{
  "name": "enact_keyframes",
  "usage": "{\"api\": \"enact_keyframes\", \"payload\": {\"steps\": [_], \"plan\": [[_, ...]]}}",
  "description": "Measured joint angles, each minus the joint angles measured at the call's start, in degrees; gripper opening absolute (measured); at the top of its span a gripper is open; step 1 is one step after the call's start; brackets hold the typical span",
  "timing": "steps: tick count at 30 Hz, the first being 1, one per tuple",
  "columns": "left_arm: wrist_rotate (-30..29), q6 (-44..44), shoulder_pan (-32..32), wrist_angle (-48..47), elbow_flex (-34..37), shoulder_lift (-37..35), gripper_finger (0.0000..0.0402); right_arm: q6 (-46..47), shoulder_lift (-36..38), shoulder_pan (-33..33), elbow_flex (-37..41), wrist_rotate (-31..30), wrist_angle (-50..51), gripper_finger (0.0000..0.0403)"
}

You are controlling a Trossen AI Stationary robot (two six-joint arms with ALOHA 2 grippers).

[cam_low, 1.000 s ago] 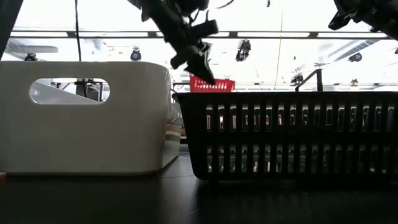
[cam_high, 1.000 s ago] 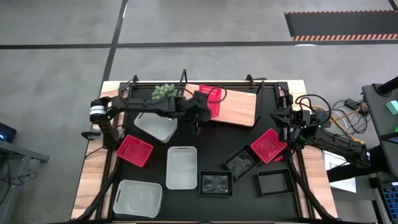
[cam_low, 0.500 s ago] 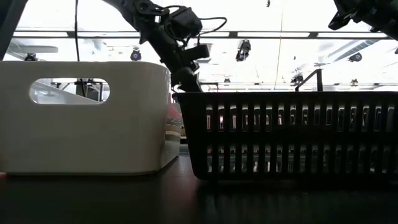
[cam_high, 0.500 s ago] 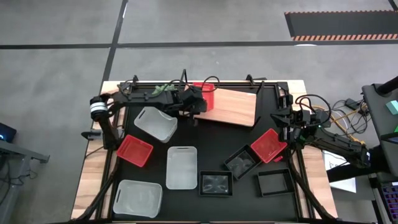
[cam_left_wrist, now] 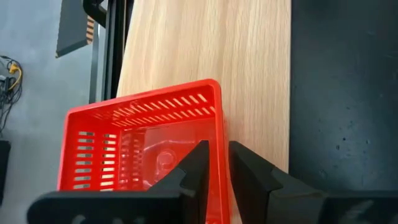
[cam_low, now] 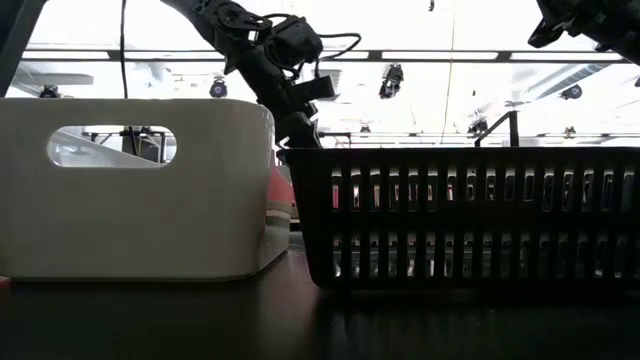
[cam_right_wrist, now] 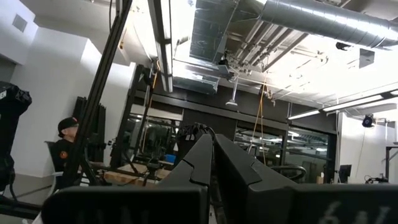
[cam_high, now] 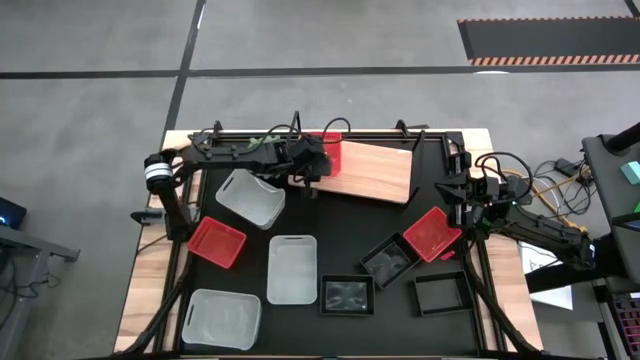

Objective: Stack baskets on shelf by color
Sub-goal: Put the middle red basket on the shelf

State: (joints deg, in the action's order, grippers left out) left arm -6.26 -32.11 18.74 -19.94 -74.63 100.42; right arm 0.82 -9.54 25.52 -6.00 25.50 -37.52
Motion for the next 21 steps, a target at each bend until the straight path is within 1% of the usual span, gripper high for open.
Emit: {"api": "enact_keyframes", "payload": {"steps": [6, 8, 10, 13, 16, 17, 21], "plan": [[0.0, 1.3, -1.2, -0.1, -0.3, -1.7, 0.0045, -0.1, 0.0, 0.0, 0.0, 0.0, -0.1, 0.0011], [0.0, 5.8, -2.2, 1.5, -1.3, -1.9, 0.0046, -0.7, 0.0, 0.0, 0.0, 0.0, -0.3, 0.0011], [-0.9, 11.9, -3.2, 6.0, -2.2, -1.9, 0.0046, -1.3, 0.0, 0.0, 0.0, 0.0, -0.4, 0.0011], [-5.0, 16.7, -5.3, 14.3, -2.5, -1.4, 0.0041, -1.7, 0.0, 0.0, -0.2, 0.0, -0.4, 0.0011], [-12.7, 19.4, -6.6, 19.1, -2.5, 0.0, 0.0027, -1.6, 0.0, 0.0, -0.5, 0.0, -0.5, 0.0011], [-13.9, 19.8, -6.6, 19.4, -2.7, 0.3, 0.0021, -1.4, 0.0, 0.0, -0.5, 0.0, -0.5, 0.0011], [-14.7, 22.7, -4.8, 19.1, -2.8, 0.7, 0.0003, -1.4, 0.0, 0.0, -0.5, 0.0, -0.5, 0.0011]]}}
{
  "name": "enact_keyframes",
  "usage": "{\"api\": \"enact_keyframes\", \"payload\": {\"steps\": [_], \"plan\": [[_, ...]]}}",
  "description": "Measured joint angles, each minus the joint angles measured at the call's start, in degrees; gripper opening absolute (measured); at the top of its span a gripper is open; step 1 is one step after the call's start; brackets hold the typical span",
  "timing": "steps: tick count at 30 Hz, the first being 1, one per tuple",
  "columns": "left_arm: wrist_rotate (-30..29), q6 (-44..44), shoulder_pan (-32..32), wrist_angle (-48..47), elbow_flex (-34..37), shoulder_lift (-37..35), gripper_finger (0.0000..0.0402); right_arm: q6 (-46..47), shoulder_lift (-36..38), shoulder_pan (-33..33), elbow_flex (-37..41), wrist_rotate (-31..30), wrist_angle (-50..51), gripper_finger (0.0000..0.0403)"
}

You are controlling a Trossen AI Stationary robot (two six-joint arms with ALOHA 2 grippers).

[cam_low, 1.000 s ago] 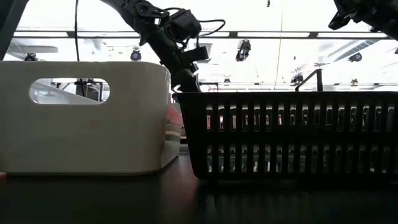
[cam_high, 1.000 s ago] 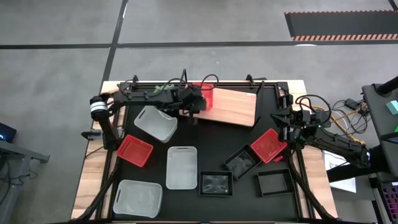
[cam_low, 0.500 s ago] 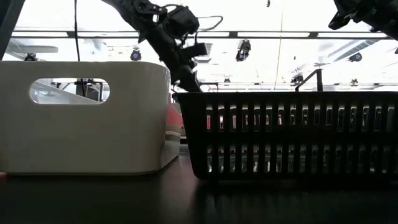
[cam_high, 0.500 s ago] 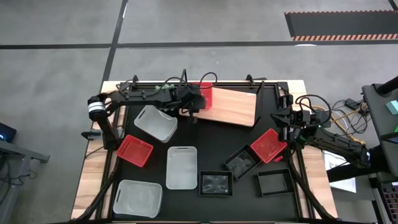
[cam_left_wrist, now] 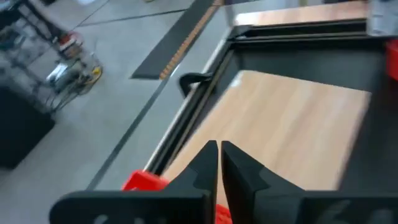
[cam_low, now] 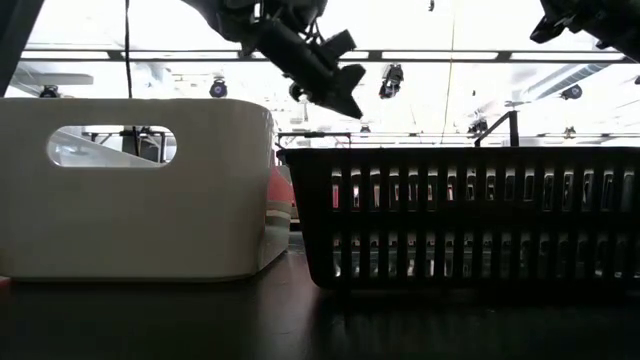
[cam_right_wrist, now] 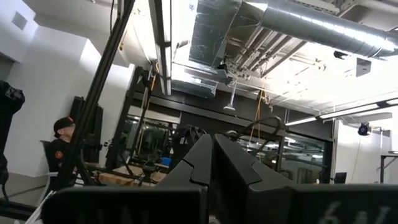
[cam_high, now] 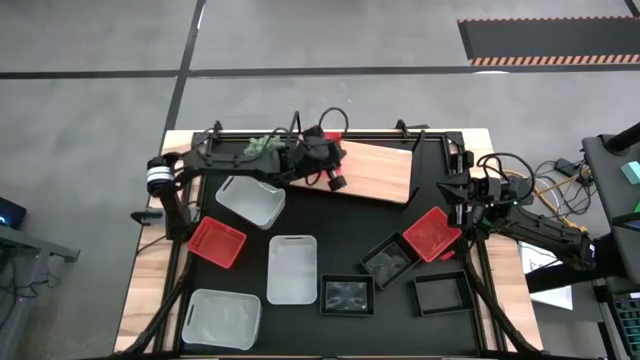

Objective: Stack baskets on shelf by color
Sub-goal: Put the middle red basket on the shelf

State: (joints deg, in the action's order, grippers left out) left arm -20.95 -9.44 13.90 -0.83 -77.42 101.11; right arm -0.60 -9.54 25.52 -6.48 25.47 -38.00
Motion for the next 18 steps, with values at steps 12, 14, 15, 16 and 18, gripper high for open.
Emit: {"api": "enact_keyframes", "payload": {"steps": [12, 14, 15, 16, 18], "plan": [[4.4, 6.1, 4.2, -16.7, 1.3, 0.3, 0.0000, 0.0, 0.0, 0.0, 0.0, 0.0, 0.0, 0.0011], [4.6, 6.2, 4.1, -18.1, 1.5, 0.3, 0.0000, 0.0, 0.0, 0.0, 0.0, 0.0, 0.0, 0.0011], [4.6, 6.2, 4.0, -18.7, 1.7, 0.3, 0.0000, 0.0, 0.0, 0.0, 0.0, 0.0, 0.0, 0.0011], [4.7, 6.2, 4.0, -19.5, 1.8, 0.3, 0.0000, 0.0, 0.0, 0.0, 0.0, 0.0, 0.0, 0.0011], [4.7, 6.2, 4.1, -20.8, 2.0, 0.3, 0.0000, 0.1, 0.0, 0.0, 0.0, 0.0, 0.0, 0.0011]]}}
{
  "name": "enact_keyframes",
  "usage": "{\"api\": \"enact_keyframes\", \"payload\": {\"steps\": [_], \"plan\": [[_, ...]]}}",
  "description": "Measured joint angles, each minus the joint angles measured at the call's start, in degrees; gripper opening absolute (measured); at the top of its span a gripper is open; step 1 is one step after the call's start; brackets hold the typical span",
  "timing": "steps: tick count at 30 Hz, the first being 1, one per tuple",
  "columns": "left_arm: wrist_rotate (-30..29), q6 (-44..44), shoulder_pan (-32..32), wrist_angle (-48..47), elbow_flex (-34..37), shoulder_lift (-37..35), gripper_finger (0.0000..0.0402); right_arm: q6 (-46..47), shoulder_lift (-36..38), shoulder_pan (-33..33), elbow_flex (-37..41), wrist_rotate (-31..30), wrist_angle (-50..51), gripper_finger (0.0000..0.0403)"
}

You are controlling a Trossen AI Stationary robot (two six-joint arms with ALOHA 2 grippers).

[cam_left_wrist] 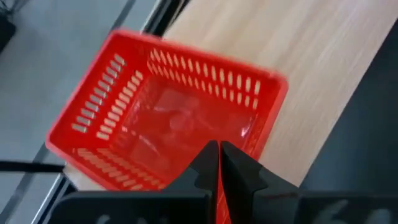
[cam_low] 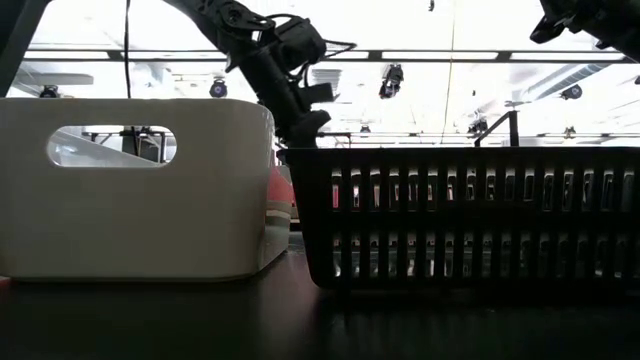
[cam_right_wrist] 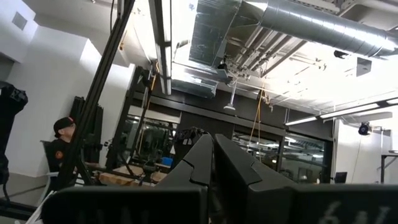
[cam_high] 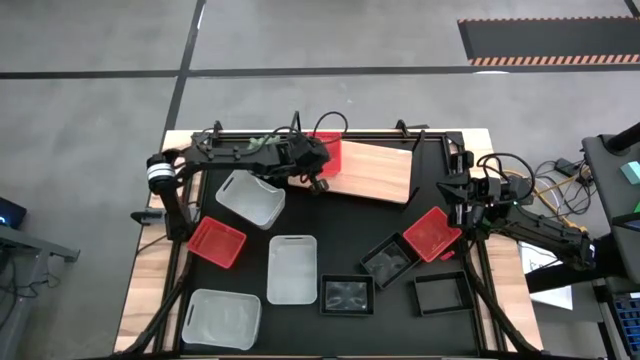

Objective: Stack baskets on shelf by color
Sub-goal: Put the middle red basket on the shelf

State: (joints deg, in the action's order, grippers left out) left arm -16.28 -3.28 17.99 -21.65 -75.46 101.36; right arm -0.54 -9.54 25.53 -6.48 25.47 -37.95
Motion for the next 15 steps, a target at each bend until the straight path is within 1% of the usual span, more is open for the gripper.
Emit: {"api": "enact_keyframes", "payload": {"steps": [15], "plan": [[-0.4, -0.3, -0.2, -6.8, 0.0, -0.2, 0.0000, 0.1, 0.0, 0.0, 0.0, 0.0, 0.0, 0.0011]]}}
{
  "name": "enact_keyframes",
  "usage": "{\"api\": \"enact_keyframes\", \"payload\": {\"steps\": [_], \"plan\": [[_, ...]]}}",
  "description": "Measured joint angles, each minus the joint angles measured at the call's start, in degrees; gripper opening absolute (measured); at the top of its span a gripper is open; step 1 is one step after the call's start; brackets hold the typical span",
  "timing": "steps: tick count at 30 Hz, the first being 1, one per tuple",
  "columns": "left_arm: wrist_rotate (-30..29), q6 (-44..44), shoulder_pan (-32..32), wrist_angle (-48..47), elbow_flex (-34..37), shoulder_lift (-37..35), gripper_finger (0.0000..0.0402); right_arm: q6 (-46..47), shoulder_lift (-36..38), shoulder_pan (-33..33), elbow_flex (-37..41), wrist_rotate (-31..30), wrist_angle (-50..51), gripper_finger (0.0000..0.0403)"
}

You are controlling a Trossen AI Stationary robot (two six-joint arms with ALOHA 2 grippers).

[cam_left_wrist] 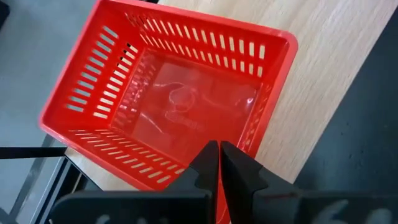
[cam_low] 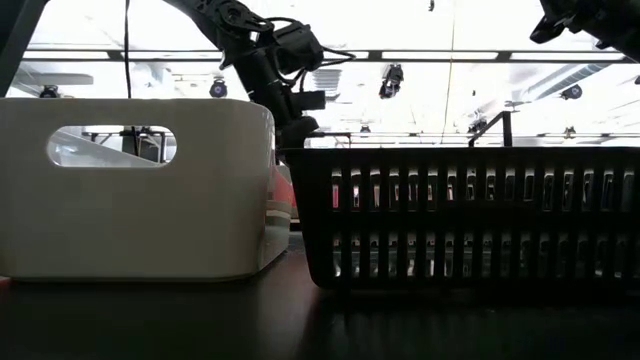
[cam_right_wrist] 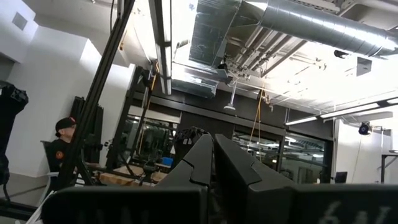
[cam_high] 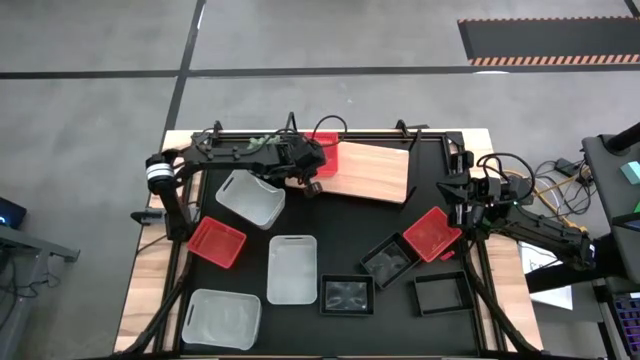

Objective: Stack baskets on shelf by color
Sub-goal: Put the middle red basket on the shelf

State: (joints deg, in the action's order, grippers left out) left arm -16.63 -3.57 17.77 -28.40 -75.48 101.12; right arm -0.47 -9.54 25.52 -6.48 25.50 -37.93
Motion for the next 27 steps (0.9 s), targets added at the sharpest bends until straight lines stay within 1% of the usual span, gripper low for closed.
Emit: {"api": "enact_keyframes", "payload": {"steps": [5, 11, 20, 23, 27], "plan": [[0.7, -0.2, -0.3, 0.0, -0.1, 0.0, 0.0000, 0.0, 0.0, 0.0, 0.0, 0.0, 0.0, 0.0011], [5.5, 0.1, -1.0, -0.2, -0.8, 0.0, 0.0000, 0.0, 0.0, 0.0, 0.0, 0.0, 0.0, 0.0011], [5.4, 0.2, -1.6, -6.0, -1.6, -0.3, 0.0000, 0.0, 0.0, 0.0, -0.1, 0.0, 0.4, 0.0011], [4.1, 0.2, -1.6, -6.1, -1.6, -1.0, 0.0000, 0.0, 0.0, 0.0, -0.1, 0.0, 0.4, 0.0011], [4.1, 0.4, -2.0, -6.1, -2.1, -2.5, 0.0000, 0.0, 0.0, 0.0, -0.1, 0.0, 0.4, 0.0011]]}}
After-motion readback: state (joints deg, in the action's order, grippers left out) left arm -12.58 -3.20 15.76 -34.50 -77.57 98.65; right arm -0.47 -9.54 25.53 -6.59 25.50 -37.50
